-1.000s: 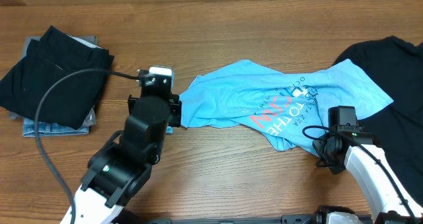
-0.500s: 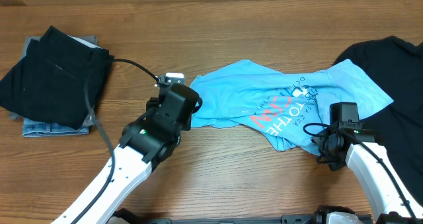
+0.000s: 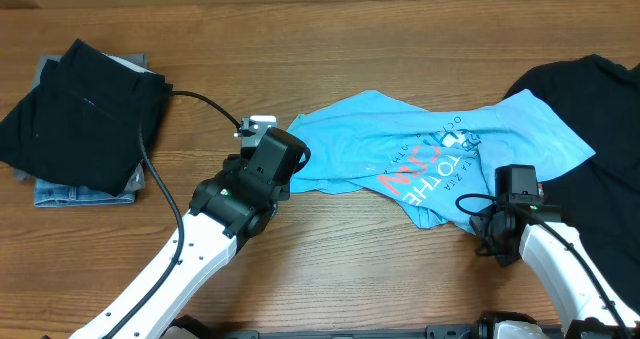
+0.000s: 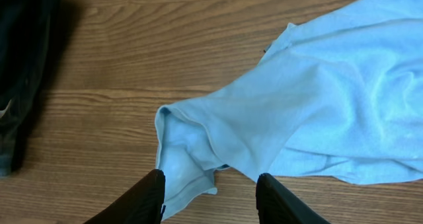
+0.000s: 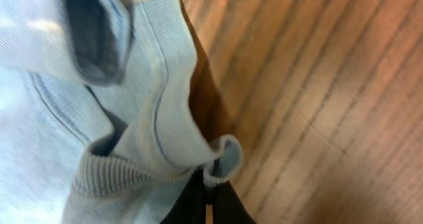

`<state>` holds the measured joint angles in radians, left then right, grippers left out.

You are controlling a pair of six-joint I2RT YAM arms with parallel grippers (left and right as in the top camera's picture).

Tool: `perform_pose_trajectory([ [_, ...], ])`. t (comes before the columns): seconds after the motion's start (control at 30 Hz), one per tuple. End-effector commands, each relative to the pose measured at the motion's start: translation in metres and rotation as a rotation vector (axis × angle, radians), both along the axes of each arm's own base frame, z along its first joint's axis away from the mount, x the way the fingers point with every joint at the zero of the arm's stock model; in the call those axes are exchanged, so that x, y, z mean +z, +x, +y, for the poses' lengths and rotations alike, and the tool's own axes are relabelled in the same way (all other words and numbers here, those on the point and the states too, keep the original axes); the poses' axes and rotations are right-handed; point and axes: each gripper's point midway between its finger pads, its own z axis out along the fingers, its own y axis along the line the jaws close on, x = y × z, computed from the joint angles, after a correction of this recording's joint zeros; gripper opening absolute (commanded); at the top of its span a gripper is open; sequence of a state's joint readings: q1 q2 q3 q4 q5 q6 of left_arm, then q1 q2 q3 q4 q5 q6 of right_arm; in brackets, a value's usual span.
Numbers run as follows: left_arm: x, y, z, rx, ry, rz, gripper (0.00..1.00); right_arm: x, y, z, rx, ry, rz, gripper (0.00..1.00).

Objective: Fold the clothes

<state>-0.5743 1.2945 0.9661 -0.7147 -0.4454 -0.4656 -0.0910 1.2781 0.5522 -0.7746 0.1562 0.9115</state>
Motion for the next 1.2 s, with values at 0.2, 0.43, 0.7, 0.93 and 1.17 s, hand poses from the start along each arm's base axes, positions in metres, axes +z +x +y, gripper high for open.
perform_pose_trajectory([
  [0.2, -0.002, -0.006, -0.009, 0.009, -0.074, 0.036, 0.44, 0.072, 0.043, -0.005, 0.073, -0.022, -0.093, 0.07],
  [0.43, -0.01, -0.015, -0.003, 0.023, -0.064, 0.09, 0.55, 0.082, 0.08, 0.017, 0.244, 0.069, -0.24, 0.04],
  [0.7, -0.026, -0.027, 0.004, 0.03, -0.063, 0.178, 0.54, 0.118, 0.129, 0.025, 0.324, 0.073, -0.461, 0.04],
  [0.93, -0.061, -0.043, 0.01, 0.07, -0.074, 0.23, 0.47, 0.162, 0.171, 0.021, 0.363, 0.006, -0.67, 0.04],
  [1.17, -0.082, -0.049, 0.002, 0.048, -0.131, 0.244, 0.48, 0.183, 0.203, 0.016, 0.362, -0.048, -0.809, 0.04],
])
